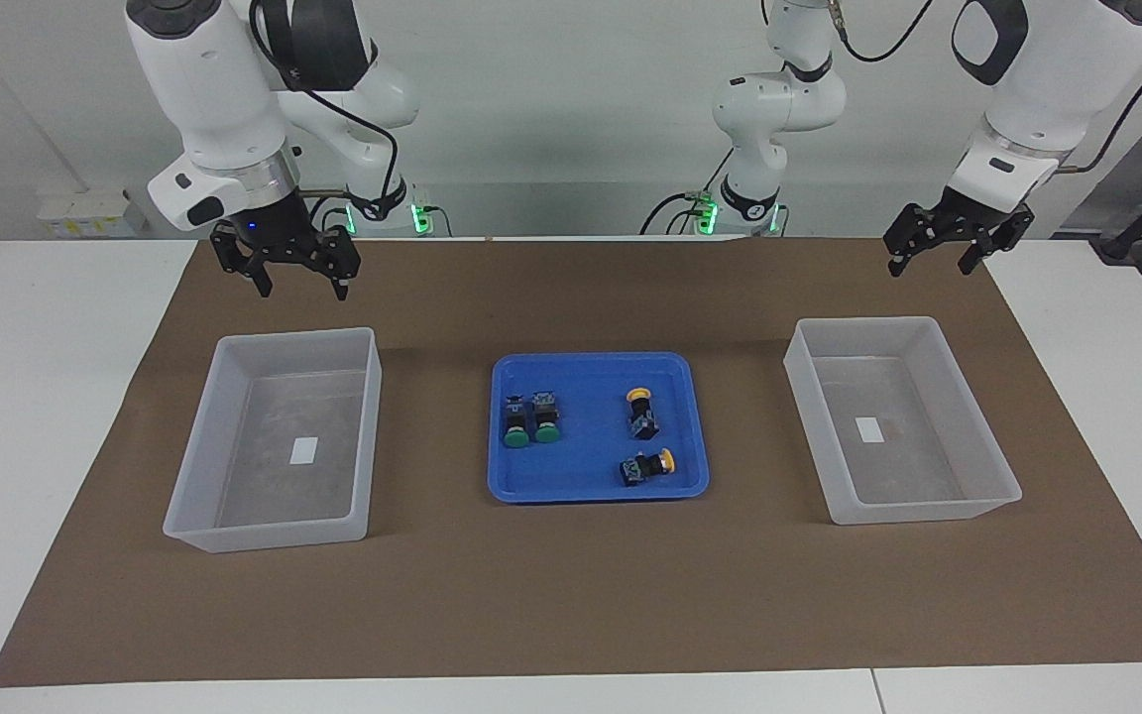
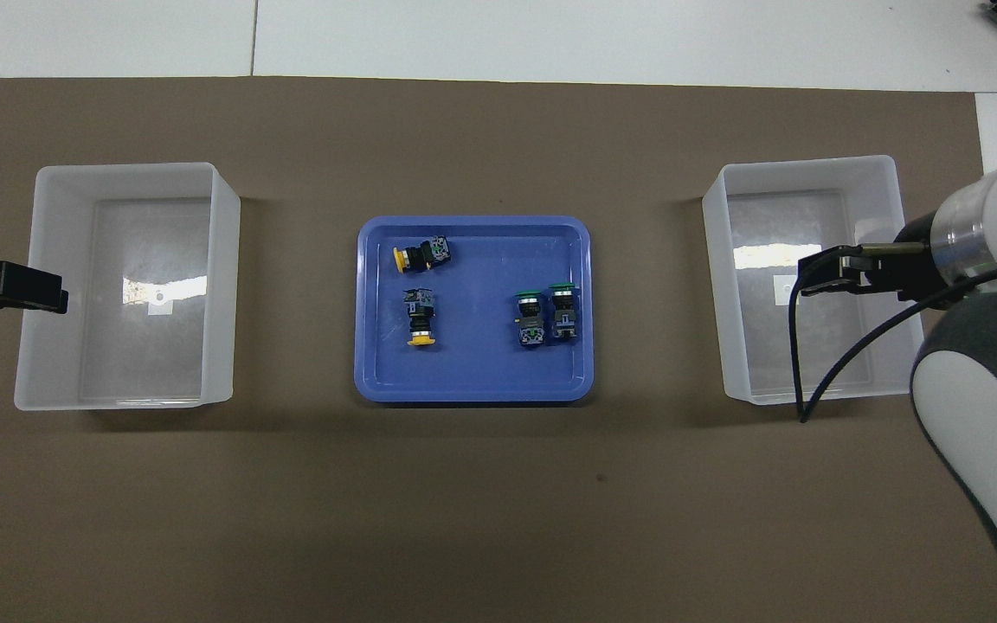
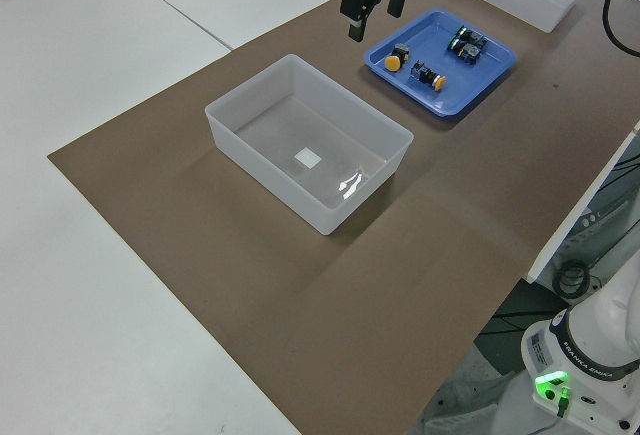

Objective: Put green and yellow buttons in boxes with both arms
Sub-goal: 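Move the left gripper from rest toward the blue tray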

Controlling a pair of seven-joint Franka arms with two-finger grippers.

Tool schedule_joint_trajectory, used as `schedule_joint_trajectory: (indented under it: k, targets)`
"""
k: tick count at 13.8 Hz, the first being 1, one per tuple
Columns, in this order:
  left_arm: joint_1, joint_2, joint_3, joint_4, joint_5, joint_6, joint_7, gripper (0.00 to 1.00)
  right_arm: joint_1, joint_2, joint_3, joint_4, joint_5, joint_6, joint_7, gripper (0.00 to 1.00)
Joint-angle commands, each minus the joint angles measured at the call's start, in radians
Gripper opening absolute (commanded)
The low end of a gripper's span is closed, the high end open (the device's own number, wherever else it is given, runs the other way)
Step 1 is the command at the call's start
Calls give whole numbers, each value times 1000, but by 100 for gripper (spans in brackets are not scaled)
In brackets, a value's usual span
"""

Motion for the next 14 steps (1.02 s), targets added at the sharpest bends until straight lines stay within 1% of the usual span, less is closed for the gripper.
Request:
schedule_joint_trajectory:
  k: [1, 5, 7, 8, 9, 11, 13, 14]
  targets:
    - [-2, -24, 0, -30, 18, 22, -7, 100, -3, -25, -2, -30, 17, 9, 16, 100]
    - [-8, -22, -3, -30, 14, 21, -13, 100, -3, -25, -2, -30, 17, 9, 16, 100]
    - [-37, -22, -5, -32, 14, 21, -26, 100, -5, -25, -2, -30, 17, 8, 13, 100]
    - [-50, -22, -6, -44, 14, 25, -56, 100, -5, -25, -4, -30, 17, 8, 13, 100]
    - [-94, -25, -6, -67, 12, 54, -113, 100, -5, -25, -4, -30, 17, 9, 14, 100]
    - [-142, -24, -8, -99, 1, 102, -232, 100, -3, -25, -2, -29, 17, 9, 14, 100]
    - [-171, -13, -8, -111, -23, 134, -292, 100, -3, -25, -2, -29, 18, 9, 14, 100]
    - [-201, -10, -6, -123, -35, 159, -320, 100, -2, -25, -2, -30, 18, 8, 16, 100]
